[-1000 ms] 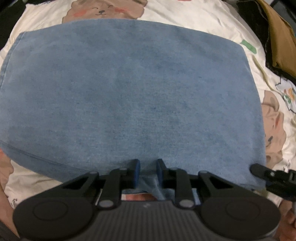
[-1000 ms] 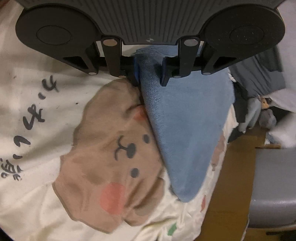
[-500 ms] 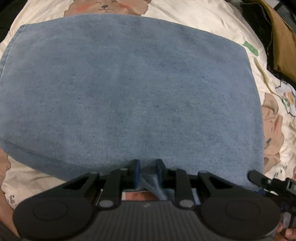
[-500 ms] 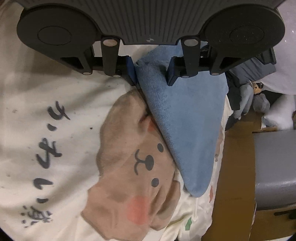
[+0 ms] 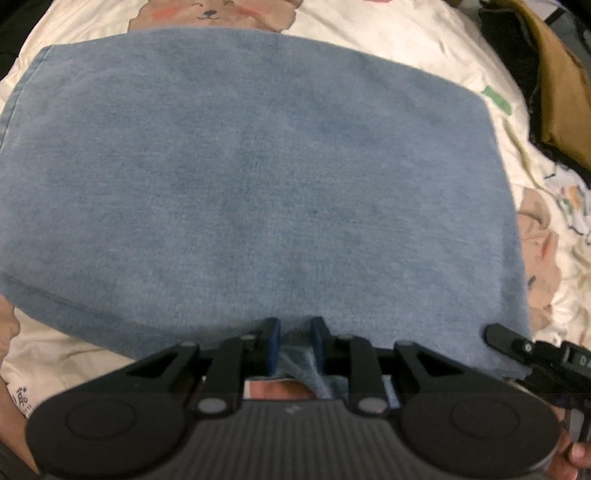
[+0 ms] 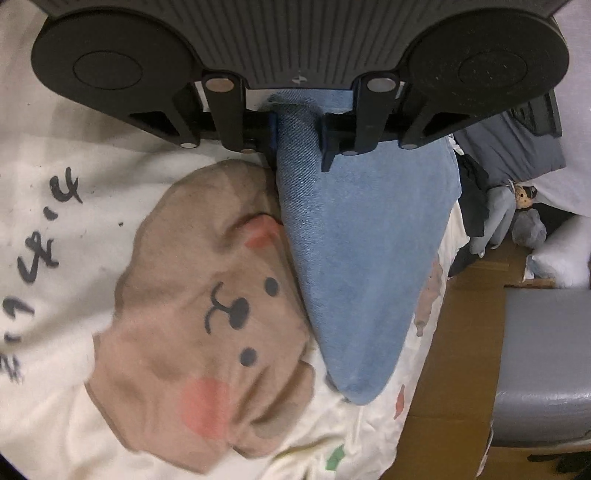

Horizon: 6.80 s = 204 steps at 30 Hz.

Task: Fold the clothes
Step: 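Pinch the blue cloth edge with the left tool while the right tool pinches its corner, then lift the blue cloth with both tools and fold it over onto itself, then open the left tool to release the cloth while the right tool keeps holding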

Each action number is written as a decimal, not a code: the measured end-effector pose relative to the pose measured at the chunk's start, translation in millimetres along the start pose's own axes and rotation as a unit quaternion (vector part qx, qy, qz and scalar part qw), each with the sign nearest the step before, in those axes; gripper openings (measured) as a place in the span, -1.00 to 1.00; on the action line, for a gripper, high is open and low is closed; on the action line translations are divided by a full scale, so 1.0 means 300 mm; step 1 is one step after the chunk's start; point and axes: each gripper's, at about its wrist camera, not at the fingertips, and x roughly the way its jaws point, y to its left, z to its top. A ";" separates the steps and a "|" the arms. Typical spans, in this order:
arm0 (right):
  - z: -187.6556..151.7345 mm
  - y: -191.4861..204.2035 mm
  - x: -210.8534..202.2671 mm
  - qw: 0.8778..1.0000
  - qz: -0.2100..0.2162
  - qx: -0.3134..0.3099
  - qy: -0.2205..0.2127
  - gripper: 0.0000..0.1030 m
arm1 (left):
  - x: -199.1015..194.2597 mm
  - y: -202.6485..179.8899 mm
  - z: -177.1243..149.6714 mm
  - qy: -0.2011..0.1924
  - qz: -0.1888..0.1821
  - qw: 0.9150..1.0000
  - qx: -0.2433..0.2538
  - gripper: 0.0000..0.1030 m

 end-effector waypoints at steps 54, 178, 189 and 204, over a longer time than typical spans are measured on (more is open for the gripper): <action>0.223 0.025 0.099 0.998 0.043 -0.042 -0.005 -0.36 | -0.049 0.146 0.117 -0.058 -0.033 0.996 -0.056 -0.88; 0.093 0.951 -0.027 0.961 -0.070 -0.265 0.016 -0.91 | 0.011 0.029 0.455 0.066 0.004 0.989 0.132 -0.95; 0.066 1.016 -0.051 0.961 -0.076 -0.267 0.002 -0.90 | -0.162 0.129 0.506 0.020 -0.008 0.988 0.156 -0.65; 0.031 1.170 0.033 0.949 -0.105 -0.298 0.014 -0.90 | -0.321 0.523 0.522 -0.076 -0.034 0.995 0.063 0.33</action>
